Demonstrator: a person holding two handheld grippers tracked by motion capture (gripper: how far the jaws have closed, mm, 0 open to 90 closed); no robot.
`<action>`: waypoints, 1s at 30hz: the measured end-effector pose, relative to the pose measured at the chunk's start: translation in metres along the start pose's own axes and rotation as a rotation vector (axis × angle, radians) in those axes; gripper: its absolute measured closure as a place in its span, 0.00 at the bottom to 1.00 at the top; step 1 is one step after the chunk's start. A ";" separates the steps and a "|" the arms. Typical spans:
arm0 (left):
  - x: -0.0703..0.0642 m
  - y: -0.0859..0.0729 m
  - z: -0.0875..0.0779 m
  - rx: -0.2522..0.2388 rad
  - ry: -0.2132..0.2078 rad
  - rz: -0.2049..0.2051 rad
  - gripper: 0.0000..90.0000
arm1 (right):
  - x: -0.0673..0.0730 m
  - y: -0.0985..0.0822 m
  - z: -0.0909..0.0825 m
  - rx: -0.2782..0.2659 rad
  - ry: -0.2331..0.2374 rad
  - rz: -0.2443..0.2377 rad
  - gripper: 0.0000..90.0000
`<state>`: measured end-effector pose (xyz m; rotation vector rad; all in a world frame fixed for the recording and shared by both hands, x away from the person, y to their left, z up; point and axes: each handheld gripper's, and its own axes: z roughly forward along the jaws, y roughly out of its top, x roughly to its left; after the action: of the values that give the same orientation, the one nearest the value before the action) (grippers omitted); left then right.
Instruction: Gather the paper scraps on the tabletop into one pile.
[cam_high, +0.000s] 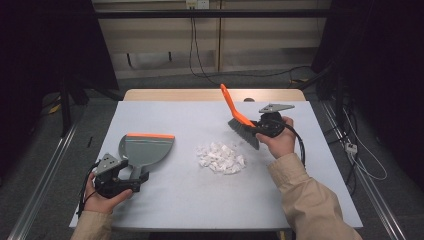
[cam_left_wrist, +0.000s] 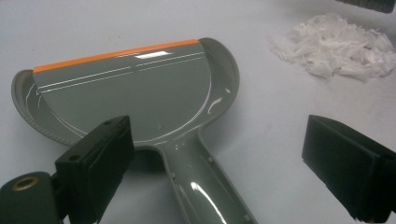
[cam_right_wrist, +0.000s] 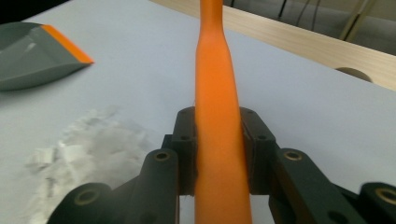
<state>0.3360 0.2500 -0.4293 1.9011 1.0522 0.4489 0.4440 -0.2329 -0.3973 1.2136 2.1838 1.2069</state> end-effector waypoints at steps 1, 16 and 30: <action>0.000 0.000 0.000 0.006 0.004 0.006 0.10 | -0.004 -0.003 0.002 0.005 -0.020 -0.007 0.79; 0.008 -0.006 0.000 0.057 0.063 0.025 0.13 | 0.019 -0.020 0.017 0.026 0.037 -0.053 0.79; 0.012 -0.005 -0.008 0.044 0.085 -0.010 0.14 | 0.037 -0.016 -0.006 -0.050 0.041 -0.072 0.79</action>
<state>0.3349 0.2652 -0.4305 1.9288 1.1345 0.5089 0.4113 -0.2097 -0.4036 1.0899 2.1932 1.2590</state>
